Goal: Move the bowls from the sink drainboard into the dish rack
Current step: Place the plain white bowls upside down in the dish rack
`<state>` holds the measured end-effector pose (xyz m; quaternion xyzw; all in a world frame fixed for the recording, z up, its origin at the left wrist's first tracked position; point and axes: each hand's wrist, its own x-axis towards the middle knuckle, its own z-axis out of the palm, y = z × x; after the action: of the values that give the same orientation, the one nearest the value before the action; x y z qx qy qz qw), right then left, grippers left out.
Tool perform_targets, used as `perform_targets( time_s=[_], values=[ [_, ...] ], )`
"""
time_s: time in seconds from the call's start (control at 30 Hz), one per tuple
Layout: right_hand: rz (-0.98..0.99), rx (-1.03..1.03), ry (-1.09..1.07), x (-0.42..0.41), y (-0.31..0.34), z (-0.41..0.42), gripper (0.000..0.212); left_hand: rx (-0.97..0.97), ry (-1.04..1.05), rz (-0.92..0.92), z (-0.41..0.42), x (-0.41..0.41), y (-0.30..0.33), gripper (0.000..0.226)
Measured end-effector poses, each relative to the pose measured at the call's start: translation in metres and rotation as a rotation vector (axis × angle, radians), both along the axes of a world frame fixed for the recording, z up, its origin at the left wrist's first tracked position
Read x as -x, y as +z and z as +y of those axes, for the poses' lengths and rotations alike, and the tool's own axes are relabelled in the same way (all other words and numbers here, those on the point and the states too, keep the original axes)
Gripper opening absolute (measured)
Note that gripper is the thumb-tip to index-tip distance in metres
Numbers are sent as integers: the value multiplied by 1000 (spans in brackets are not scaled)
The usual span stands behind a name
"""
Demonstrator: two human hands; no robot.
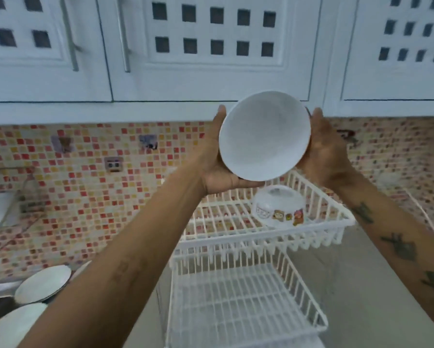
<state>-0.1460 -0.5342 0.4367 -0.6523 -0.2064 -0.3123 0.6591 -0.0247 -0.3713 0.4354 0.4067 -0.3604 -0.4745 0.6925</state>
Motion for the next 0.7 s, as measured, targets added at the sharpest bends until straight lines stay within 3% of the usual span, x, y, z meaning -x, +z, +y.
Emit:
perform_targets(
  time_s=[0.07, 0.23, 0.3, 0.4, 0.43, 0.5, 0.53, 0.63, 0.7],
  values=[
    [166, 47, -124, 9, 9, -25, 68, -45, 137, -113, -24, 13, 6, 67],
    [624, 92, -300, 5, 6, -86, 81, -103, 707, -667, -82, 13, -19, 51],
    [692, 98, -360, -2, -4, -91, 70, -70, 731, -822, -97, 10, -38, 41],
    [730, 75, -476, -18, -24, -85, 52, -152, 739, -840, -111, 9, -58, 68],
    [736, 69, -506, -23, -31, -83, 50, -170, 726, -855, -111, 8, -61, 65],
    [703, 52, -506, -29, -41, -80, 39, -180, 696, -819, -108, 12, -64, 25],
    [685, 37, -496, -31, -46, -78, 29, -189, 682, -790, -106, 16, -66, 16],
    [640, 15, -481, -33, -59, -79, 13, -246, 678, -680, -113, 10, -77, 28],
    [624, 9, -478, -34, -67, -83, 10, -333, 684, -550, -130, -9, -89, 96]
  ],
)
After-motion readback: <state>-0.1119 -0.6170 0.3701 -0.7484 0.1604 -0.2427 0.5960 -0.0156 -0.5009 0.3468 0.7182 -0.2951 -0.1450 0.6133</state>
